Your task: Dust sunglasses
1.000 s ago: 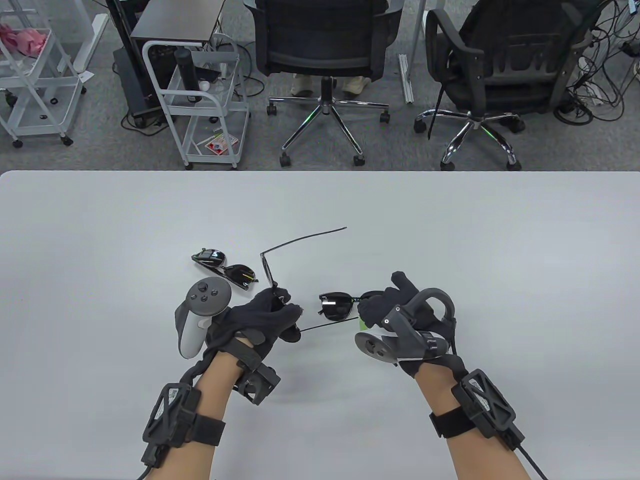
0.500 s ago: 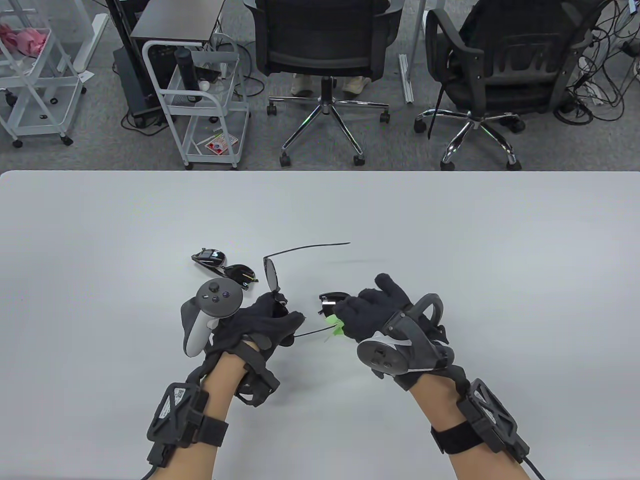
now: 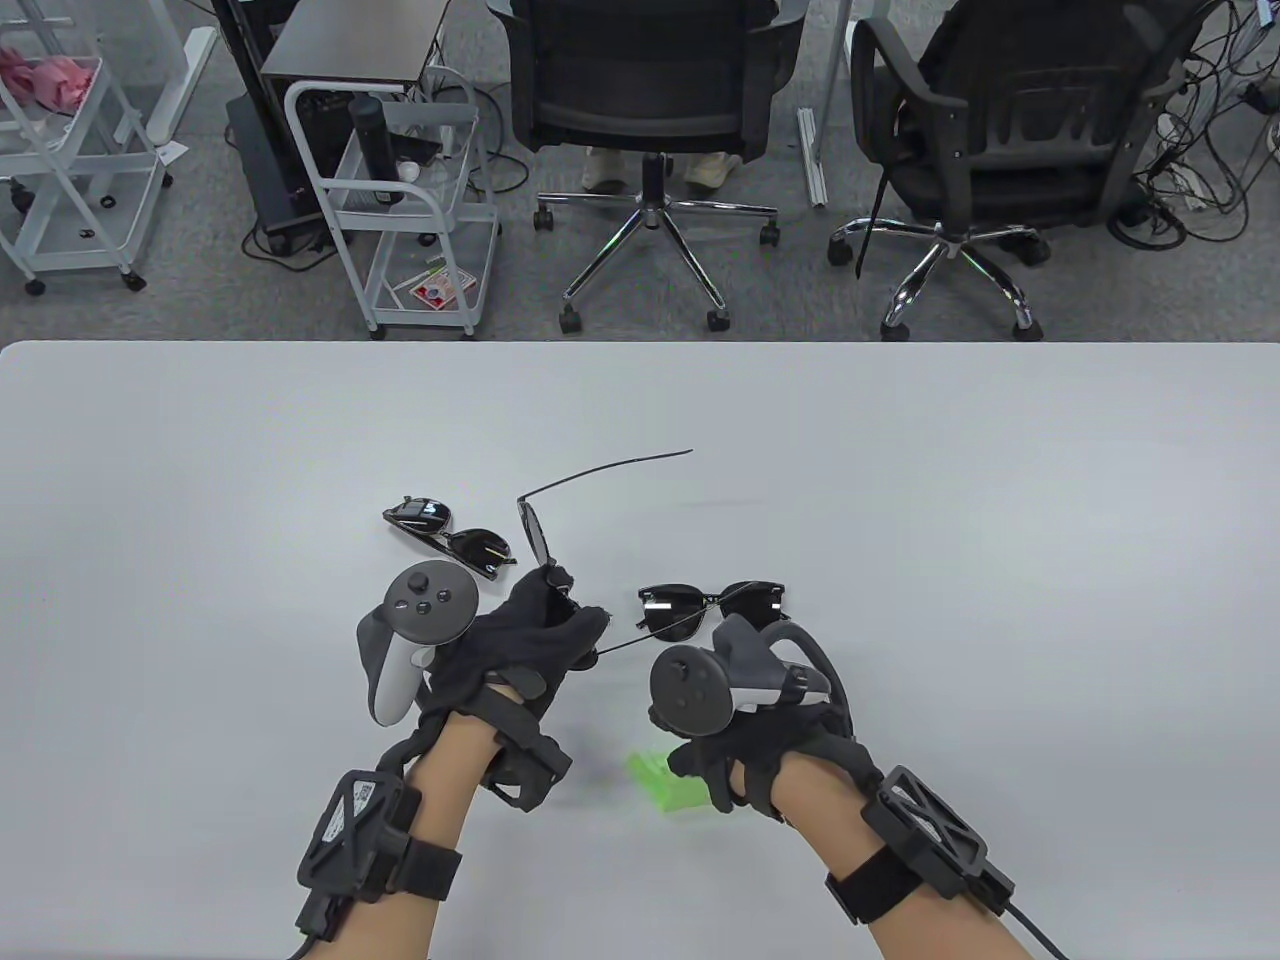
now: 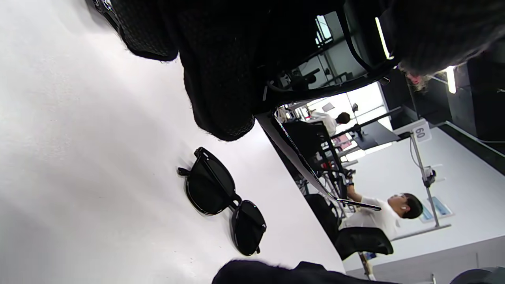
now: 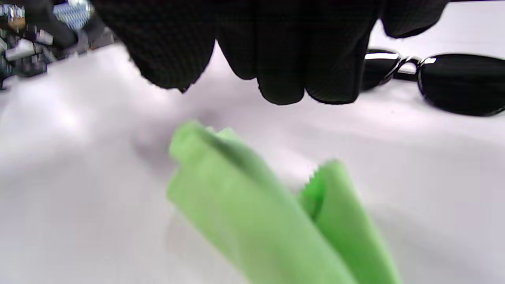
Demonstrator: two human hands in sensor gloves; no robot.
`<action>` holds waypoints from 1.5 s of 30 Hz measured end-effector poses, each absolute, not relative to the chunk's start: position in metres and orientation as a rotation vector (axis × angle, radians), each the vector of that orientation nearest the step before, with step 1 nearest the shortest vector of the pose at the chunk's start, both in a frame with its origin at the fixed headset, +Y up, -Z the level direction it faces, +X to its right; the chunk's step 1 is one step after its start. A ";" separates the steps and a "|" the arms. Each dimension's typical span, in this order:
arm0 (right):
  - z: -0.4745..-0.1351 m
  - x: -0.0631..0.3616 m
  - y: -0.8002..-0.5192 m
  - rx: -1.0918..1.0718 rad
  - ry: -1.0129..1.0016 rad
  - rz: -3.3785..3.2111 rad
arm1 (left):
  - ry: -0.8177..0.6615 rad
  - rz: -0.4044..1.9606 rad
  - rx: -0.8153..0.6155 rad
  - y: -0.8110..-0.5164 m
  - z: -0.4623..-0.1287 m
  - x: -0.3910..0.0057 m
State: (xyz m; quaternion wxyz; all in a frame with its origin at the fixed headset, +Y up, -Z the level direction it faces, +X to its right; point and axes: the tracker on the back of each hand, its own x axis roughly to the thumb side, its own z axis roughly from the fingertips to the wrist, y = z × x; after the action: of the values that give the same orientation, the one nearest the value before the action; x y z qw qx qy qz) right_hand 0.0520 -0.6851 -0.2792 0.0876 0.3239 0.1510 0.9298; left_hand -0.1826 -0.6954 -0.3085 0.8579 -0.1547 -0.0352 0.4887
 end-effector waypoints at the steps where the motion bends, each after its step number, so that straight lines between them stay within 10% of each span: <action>1: -0.281 0.057 -0.682 0.915 0.389 2.748 | -0.083 1.040 -0.331 -0.696 -0.308 -0.182; 12: -0.276 0.065 -0.663 0.817 -0.152 2.621 | -0.298 1.012 -0.453 -0.696 -0.295 -0.138; 23: -0.277 0.105 -0.638 0.647 -0.603 2.582 | -0.259 0.668 -0.286 -0.689 -0.294 -0.142; 37: -0.307 0.111 -0.689 0.570 0.202 2.121 | -0.373 0.508 -0.269 -0.688 -0.287 -0.122; 45: -0.306 0.111 -0.676 0.655 0.166 2.247 | -0.380 0.519 -0.256 -0.688 -0.289 -0.123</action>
State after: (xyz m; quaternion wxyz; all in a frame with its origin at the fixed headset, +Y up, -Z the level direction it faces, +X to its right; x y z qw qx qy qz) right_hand 0.1107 -0.6758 -0.3062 0.3873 0.2572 0.0653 0.8830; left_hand -0.1235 -0.6881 -0.2891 0.9406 -0.1255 -0.1863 0.2544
